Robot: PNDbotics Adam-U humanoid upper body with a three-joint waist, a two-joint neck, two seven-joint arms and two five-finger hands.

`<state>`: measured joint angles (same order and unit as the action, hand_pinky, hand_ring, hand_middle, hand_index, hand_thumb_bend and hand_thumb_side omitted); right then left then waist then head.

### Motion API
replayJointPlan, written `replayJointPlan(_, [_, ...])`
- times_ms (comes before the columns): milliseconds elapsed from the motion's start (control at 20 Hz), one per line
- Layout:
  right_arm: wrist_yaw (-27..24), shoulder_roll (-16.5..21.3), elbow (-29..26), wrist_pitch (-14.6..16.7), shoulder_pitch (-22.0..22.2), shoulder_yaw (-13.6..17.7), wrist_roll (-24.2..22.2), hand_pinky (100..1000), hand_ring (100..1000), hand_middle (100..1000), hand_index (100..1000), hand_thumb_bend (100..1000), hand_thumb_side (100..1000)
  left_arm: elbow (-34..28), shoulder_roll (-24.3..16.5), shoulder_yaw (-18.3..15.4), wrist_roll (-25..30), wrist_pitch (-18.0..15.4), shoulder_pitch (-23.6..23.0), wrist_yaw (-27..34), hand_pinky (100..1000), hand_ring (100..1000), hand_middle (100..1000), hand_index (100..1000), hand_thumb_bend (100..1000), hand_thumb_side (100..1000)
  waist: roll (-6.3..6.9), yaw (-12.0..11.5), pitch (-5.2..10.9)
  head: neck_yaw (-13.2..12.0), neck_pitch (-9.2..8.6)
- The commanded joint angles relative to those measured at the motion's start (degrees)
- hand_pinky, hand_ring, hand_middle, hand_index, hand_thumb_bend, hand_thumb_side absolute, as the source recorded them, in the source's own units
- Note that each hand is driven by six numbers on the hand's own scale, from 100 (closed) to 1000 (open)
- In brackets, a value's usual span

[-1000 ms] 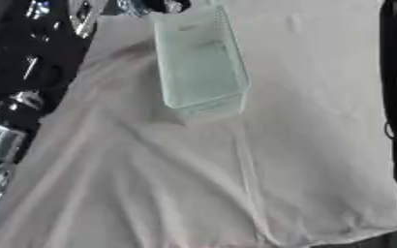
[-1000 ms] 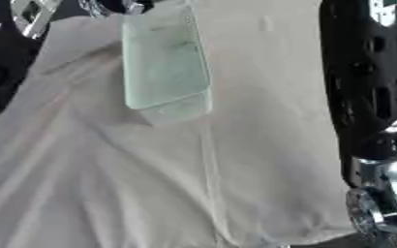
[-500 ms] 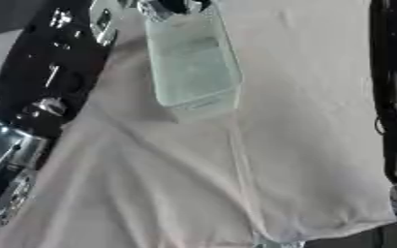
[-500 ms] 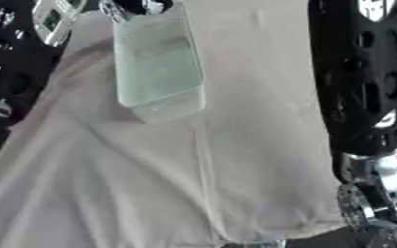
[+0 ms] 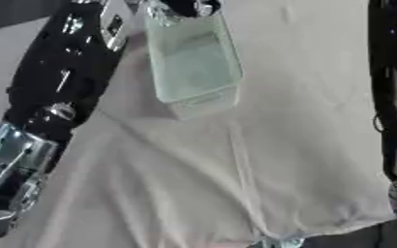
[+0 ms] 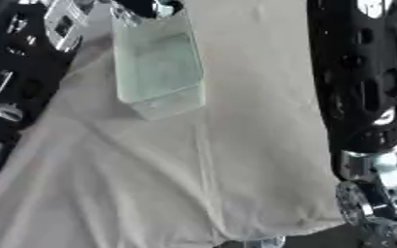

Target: Pick up objects on the table and place them in the box.

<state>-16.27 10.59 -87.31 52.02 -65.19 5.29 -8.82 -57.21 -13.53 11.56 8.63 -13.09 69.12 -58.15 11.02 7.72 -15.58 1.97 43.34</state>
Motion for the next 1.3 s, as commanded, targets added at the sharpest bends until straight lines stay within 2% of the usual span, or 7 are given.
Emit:
replayJointPlan(50, [-0.4, 0.2, -0.4, 0.0, -1.5, 0.0, -0.4, 678, 786, 841, 862, 100, 1000, -1.9, -0.9, 0.0, 0.5, -0.6, 0.7, -0.6, 100, 277, 836, 430, 383, 328, -0.88, -0.1, 1.04, -0.4, -0.05])
replayJointPlan(300, [-0.6, 0.1, -0.4, 0.0, -1.7, 0.1, -0.6, 678, 785, 841, 861, 100, 1000, -2.2, -1.4, 0.3, 2.8, -3.4, 0.4, -3.2, 131, 486, 994, 616, 586, 736, -1.23, -0.3, 1.0, -0.5, 0.01])
replayJointPlan(450, [-0.7, 0.1, -0.4, 0.0, -1.9, 0.2, -0.6, 677, 785, 840, 861, 100, 1000, -2.2, -1.5, 0.5, 4.3, -4.7, 0.2, -4.4, 239, 569, 1000, 729, 644, 850, -1.43, -0.4, 0.93, -0.5, -0.02])
replayJointPlan(600, [-0.7, 0.1, -0.3, 0.0, -2.1, 0.3, -0.6, 677, 785, 840, 860, 100, 1000, -2.2, -1.5, 0.6, 5.7, -5.3, 0.2, -5.1, 334, 632, 1000, 790, 670, 898, -1.64, -0.4, 0.86, -0.6, 0.09])
replayJointPlan(850, [-0.8, 0.3, -0.3, 0.0, -2.3, 0.3, -0.8, 677, 784, 840, 860, 100, 1000, -3.4, -3.1, 0.8, 8.5, -5.8, 0.7, -4.8, 654, 816, 1000, 944, 680, 1000, -1.88, -0.7, 0.82, -0.4, 0.11])
replayJointPlan(1050, [-0.8, 1.1, 0.0, 0.0, -2.0, 0.6, -0.9, 678, 785, 841, 861, 100, 1000, -9.5, -8.1, 0.3, 4.5, -3.5, 0.4, -3.5, 711, 846, 1000, 965, 717, 983, -1.87, -1.5, 0.7, 0.6, -0.29])
replayJointPlan(1300, [-1.0, 1.7, 0.1, 0.0, -1.8, 0.8, -1.0, 678, 785, 840, 860, 100, 1000, -15.8, -15.0, 0.4, 2.7, -0.8, -1.7, 1.5, 661, 823, 1000, 962, 736, 988, -2.2, -2.6, 0.76, 1.6, -1.07])
